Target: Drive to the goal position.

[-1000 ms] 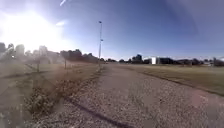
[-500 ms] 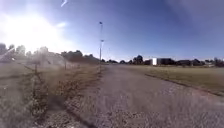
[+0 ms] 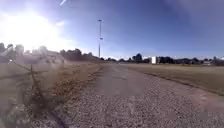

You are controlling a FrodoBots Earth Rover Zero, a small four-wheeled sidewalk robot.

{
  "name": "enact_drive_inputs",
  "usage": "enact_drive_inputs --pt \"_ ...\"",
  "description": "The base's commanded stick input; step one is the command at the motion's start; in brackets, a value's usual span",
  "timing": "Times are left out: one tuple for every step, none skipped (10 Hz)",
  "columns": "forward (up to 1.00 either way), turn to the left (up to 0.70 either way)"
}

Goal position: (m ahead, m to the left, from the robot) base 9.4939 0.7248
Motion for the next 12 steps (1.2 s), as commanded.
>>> enact_drive_inputs --pt "0.5 0.0" --pt "0.5 0.0" --pt "0.5 0.0" --pt "0.5 0.0" --pt "0.5 0.0" --pt "0.5 0.0" --pt "0.5 0.0" --pt "0.5 0.0" --pt "0.5 0.0" --pt "0.5 0.0" --pt "0.5 0.0" --pt "0.5 0.0"
